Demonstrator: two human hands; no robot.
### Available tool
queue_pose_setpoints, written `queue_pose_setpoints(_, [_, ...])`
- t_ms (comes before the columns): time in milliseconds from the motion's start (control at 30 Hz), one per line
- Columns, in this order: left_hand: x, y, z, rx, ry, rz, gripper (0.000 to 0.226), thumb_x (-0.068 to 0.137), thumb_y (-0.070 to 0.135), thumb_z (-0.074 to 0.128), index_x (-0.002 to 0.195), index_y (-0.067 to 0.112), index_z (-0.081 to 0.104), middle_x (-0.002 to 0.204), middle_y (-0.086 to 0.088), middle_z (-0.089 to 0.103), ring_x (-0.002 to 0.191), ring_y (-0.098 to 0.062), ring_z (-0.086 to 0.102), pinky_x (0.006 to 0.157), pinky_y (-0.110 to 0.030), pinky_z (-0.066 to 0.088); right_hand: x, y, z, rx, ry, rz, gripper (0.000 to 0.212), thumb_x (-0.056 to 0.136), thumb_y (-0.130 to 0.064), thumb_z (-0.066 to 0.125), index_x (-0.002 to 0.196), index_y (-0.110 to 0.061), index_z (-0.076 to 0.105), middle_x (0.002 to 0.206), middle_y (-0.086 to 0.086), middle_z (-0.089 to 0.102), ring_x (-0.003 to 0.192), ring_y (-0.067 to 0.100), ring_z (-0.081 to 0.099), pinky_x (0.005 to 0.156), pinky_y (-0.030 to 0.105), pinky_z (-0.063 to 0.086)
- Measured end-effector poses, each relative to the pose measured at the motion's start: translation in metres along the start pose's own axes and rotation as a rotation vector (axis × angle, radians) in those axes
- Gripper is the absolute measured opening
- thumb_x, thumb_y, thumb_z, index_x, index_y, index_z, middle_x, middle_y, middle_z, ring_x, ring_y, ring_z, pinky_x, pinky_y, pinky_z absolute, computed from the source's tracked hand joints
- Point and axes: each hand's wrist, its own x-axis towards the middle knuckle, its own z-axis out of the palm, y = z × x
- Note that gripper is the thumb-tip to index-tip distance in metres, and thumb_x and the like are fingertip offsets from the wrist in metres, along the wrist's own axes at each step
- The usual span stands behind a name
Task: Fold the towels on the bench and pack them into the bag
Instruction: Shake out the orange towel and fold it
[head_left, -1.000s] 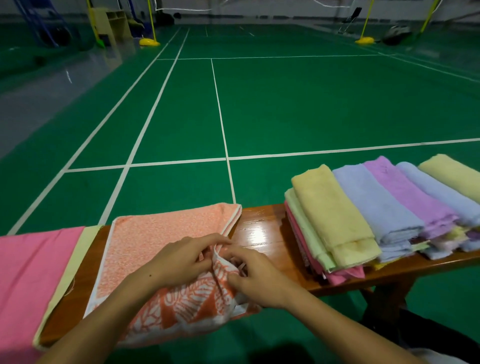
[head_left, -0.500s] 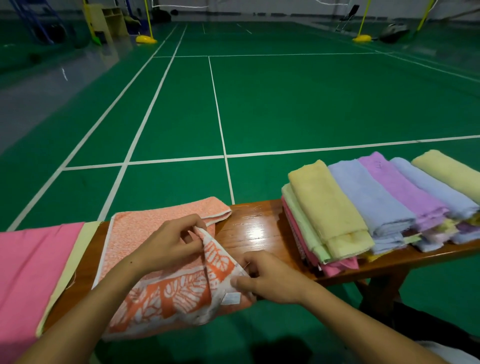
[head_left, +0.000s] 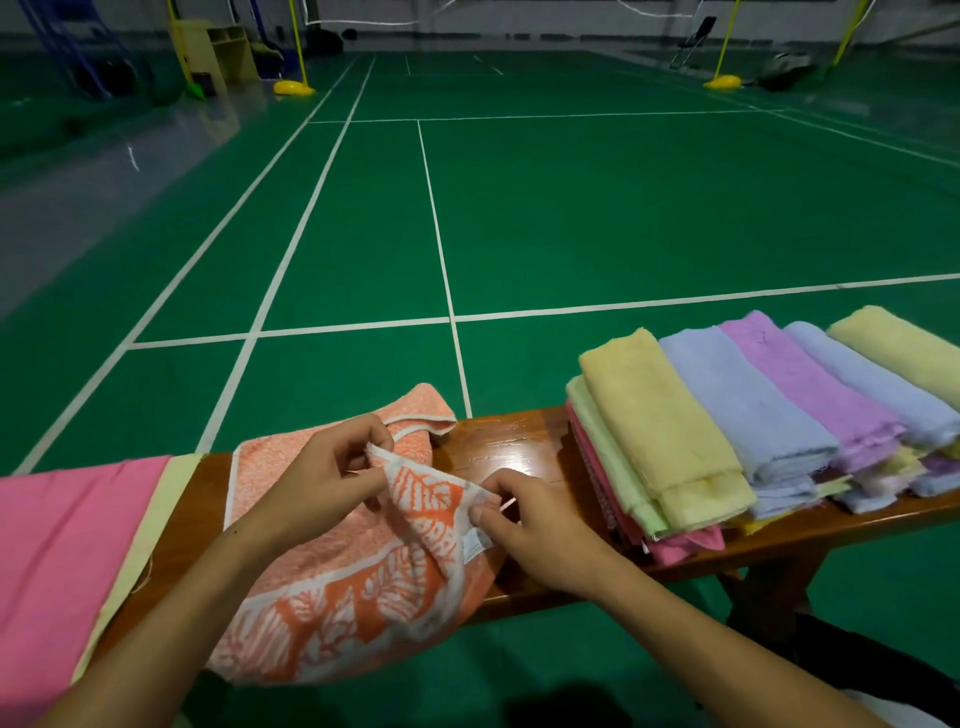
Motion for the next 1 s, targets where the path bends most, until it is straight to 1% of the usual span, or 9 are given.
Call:
queue_pose_setpoints(133, [0.000, 0.003, -0.001, -0.064, 0.003, 0.055, 0.014, 0.088, -0.005, 0.066, 0.083, 0.008, 0.061, 0.082, -0.018, 0.063, 0.071, -0.026, 0.063, 0.062, -0.041, 0.060, 0.009, 0.001, 0.006, -0.052, 0.121, -0.029, 0.008, 0.106, -0.037, 0.057, 0.103, -0.031, 0.061, 0.111, -0.010, 0.057, 0.096, 0.001, 0.058, 0.078, 0.015, 0.047])
queue_pose_setpoints(267, [-0.002, 0.009, 0.000, -0.180, -0.035, 0.101, 0.010, 0.082, 0.011, 0.071, 0.082, 0.005, 0.062, 0.083, -0.019, 0.065, 0.072, -0.028, 0.065, 0.063, -0.034, 0.059, 0.024, 0.004, 0.006, 0.070, 0.201, -0.080, 0.008, 0.105, -0.032, 0.063, 0.108, -0.025, 0.067, 0.139, -0.010, 0.049, 0.126, -0.007, 0.048, 0.107, 0.031, 0.050])
queue_pose_setpoints(400, [-0.003, 0.012, -0.002, -0.302, -0.055, 0.094, 0.011, 0.079, 0.007, 0.072, 0.079, 0.007, 0.061, 0.082, -0.020, 0.064, 0.074, -0.027, 0.064, 0.063, -0.031, 0.058, 0.029, -0.007, 0.002, 0.244, 0.156, -0.195, 0.003, 0.102, -0.018, 0.069, 0.100, -0.016, 0.070, 0.166, -0.013, 0.030, 0.142, -0.018, 0.033, 0.107, 0.028, 0.053])
queue_pose_setpoints(533, [-0.004, 0.012, -0.008, -0.348, -0.076, 0.096, 0.017, 0.074, 0.012, 0.074, 0.077, 0.005, 0.058, 0.077, -0.011, 0.064, 0.072, -0.022, 0.063, 0.062, -0.027, 0.055, 0.030, -0.017, 0.000, 0.223, 0.113, -0.295, 0.003, 0.101, -0.019, 0.071, 0.101, -0.017, 0.073, 0.168, -0.023, 0.028, 0.149, -0.006, 0.034, 0.105, 0.020, 0.050])
queue_pose_setpoints(600, [-0.004, 0.011, -0.010, -0.349, -0.083, 0.099, 0.013, 0.075, 0.003, 0.070, 0.075, 0.008, 0.058, 0.074, -0.008, 0.062, 0.069, -0.017, 0.060, 0.060, -0.023, 0.052, 0.030, -0.021, 0.000, 0.258, 0.097, -0.289, 0.005, 0.100, -0.021, 0.072, 0.102, -0.018, 0.075, 0.165, -0.023, 0.034, 0.147, -0.005, 0.036, 0.106, 0.014, 0.047])
queue_pose_setpoints(733, [-0.003, 0.006, -0.019, -0.320, -0.094, 0.102, 0.013, 0.078, 0.009, 0.071, 0.077, 0.007, 0.058, 0.078, -0.008, 0.065, 0.073, -0.022, 0.062, 0.062, -0.030, 0.056, 0.031, -0.026, -0.007, 0.305, 0.101, -0.242, 0.005, 0.098, -0.018, 0.075, 0.100, -0.016, 0.079, 0.156, -0.021, 0.048, 0.141, -0.003, 0.045, 0.102, 0.010, 0.045])
queue_pose_setpoints(800, [-0.002, 0.004, -0.024, -0.230, -0.088, 0.096, 0.017, 0.080, 0.025, 0.073, 0.079, 0.013, 0.061, 0.083, -0.008, 0.069, 0.075, -0.024, 0.064, 0.063, -0.034, 0.058, 0.035, -0.027, -0.014, 0.218, 0.132, -0.257, 0.006, 0.096, -0.017, 0.075, 0.099, -0.016, 0.080, 0.153, -0.017, 0.052, 0.138, -0.002, 0.049, 0.100, 0.007, 0.043])
queue_pose_setpoints(900, [0.000, 0.000, -0.033, 0.139, -0.012, 0.127, 0.016, 0.088, 0.037, 0.071, 0.085, 0.025, 0.060, 0.087, 0.003, 0.072, 0.072, -0.019, 0.064, 0.060, -0.043, 0.059, 0.041, -0.026, -0.027, 0.037, 0.180, -0.316, 0.009, 0.094, -0.020, 0.077, 0.101, -0.019, 0.083, 0.151, -0.014, 0.055, 0.136, 0.000, 0.053, 0.105, 0.015, 0.045])
queue_pose_setpoints(1000, [0.002, -0.005, -0.041, 0.548, 0.069, 0.236, 0.020, 0.090, 0.048, 0.066, 0.088, 0.031, 0.056, 0.085, 0.018, 0.070, 0.073, -0.011, 0.066, 0.055, -0.041, 0.058, 0.043, -0.029, -0.038, -0.089, 0.169, -0.350, 0.013, 0.095, -0.022, 0.077, 0.104, -0.015, 0.084, 0.151, -0.011, 0.055, 0.133, -0.002, 0.053, 0.096, 0.004, 0.044])
